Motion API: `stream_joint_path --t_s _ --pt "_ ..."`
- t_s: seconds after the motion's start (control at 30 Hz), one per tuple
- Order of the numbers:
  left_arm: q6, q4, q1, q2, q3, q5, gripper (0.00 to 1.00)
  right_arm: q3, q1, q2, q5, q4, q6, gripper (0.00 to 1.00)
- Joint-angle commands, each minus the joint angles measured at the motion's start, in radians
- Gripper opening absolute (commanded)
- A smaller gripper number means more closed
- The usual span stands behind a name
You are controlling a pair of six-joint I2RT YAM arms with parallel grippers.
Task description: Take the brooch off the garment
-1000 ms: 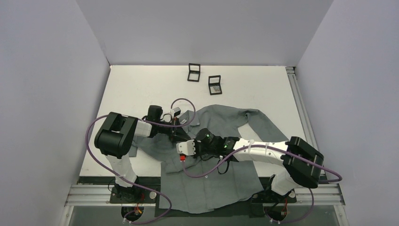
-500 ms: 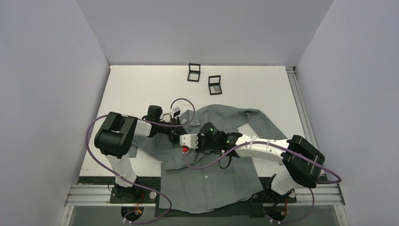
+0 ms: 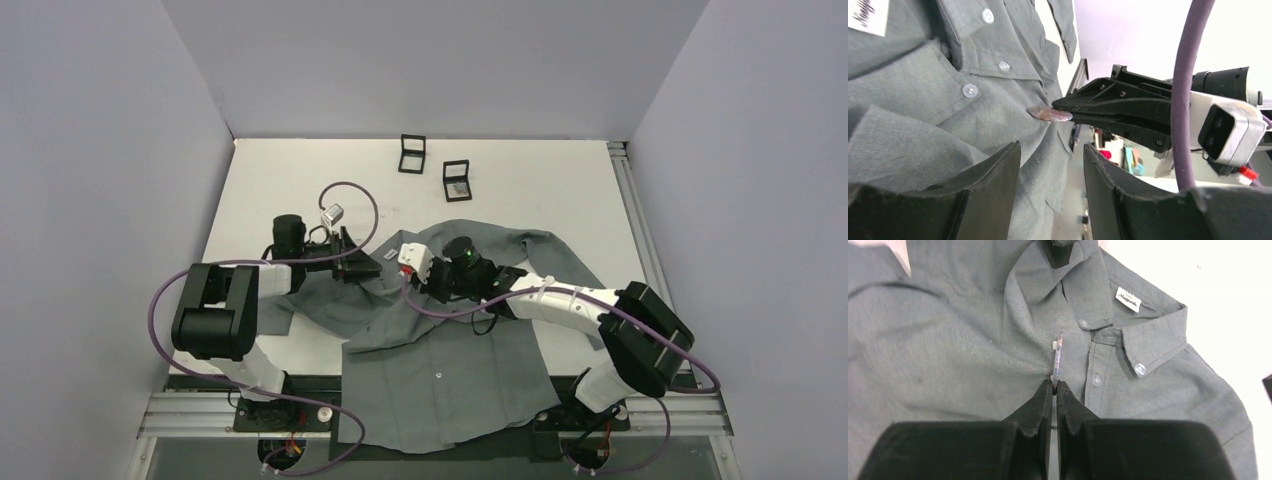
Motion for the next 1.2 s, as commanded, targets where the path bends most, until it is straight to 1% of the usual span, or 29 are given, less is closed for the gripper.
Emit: stream_joint_path --t_s 0.0,0.07,0.17,0.27,0.33,0.4,0.47,0.6,0.8,1.0,1.17 --pt "0.055 0.120 0.051 -0.076 -0.029 -0.035 0.45 -0.018 -0.037 0.022 -0.106 0.217 0.235 0.00" --pt "0.087 0.124 0.052 -0.098 -0.054 -0.049 0.44 -0.020 -0.054 0.034 -0.139 0.273 0.295 0.00" --pt "0.113 0.193 0.053 -0.133 -0.075 -0.050 0.43 -0.026 -0.078 0.050 -0.180 0.353 0.367 0.00" --pt "0.122 0.220 0.057 -0.168 -0.078 -0.049 0.43 -0.050 -0.099 0.060 -0.242 0.445 0.469 0.00" --pt "0.108 0.279 0.057 -0.187 -0.099 -0.047 0.43 -0.062 -0.108 0.068 -0.268 0.490 0.501 0.00" --pt "0.089 0.397 0.057 -0.205 -0.129 -0.046 0.43 -0.078 -0.111 0.068 -0.285 0.525 0.514 0.00" --pt "0.073 0.480 0.057 -0.220 -0.159 -0.052 0.44 -0.095 -0.112 0.063 -0.300 0.556 0.528 0.00" --pt "0.078 0.565 0.056 -0.242 -0.185 -0.072 0.45 -0.122 -0.122 0.065 -0.319 0.646 0.573 0.00" --pt "0.061 0.678 0.048 -0.233 -0.203 -0.074 0.46 -0.138 -0.130 0.075 -0.354 0.719 0.622 0.00" --pt "0.101 0.700 0.025 -0.220 -0.210 -0.074 0.46 -0.164 -0.152 0.095 -0.383 0.846 0.726 0.00" --pt "0.125 0.711 -0.027 -0.188 -0.211 -0.080 0.46 -0.176 -0.161 0.110 -0.400 0.932 0.802 0.00"
